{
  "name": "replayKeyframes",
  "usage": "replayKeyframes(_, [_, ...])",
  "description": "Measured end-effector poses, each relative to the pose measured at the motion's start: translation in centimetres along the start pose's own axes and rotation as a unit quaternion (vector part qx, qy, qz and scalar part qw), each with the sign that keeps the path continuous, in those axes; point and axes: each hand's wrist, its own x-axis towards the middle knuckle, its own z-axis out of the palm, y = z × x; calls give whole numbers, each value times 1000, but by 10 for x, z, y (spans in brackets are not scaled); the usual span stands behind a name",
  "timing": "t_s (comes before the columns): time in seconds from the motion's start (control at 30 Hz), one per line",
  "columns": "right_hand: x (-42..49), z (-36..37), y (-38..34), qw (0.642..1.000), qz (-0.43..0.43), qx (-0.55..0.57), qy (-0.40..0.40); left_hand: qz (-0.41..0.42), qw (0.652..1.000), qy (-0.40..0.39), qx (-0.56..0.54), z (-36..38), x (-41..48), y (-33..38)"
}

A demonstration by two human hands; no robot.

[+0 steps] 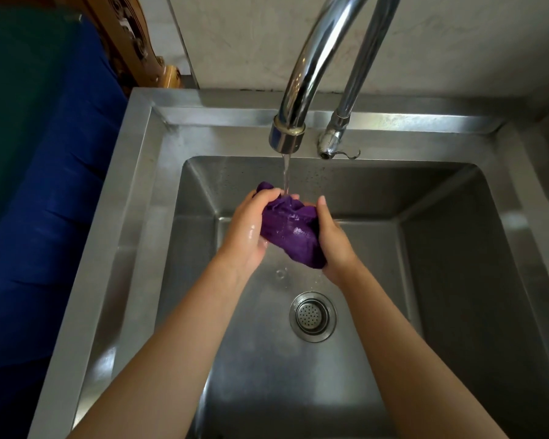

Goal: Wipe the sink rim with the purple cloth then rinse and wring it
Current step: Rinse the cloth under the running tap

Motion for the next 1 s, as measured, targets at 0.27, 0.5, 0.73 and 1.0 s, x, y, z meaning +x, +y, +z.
replayKeyframes(0.27, [-21,21,-17,932,-260,-244,65,-88,993,64,56,-18,10,-13])
replayKeyframes(0.5, [-11,44,-37,865,-235,-403,187,-59,997,23,-45,14,4,-18])
replayKeyframes(0.73, [25,26,-31,936,-135,-289,151,67,973,169,141,12,2,-22])
replayKeyframes(1.0, [-11,18,-23,943,-266,-191,56,76,986,147,24,3,24,-1])
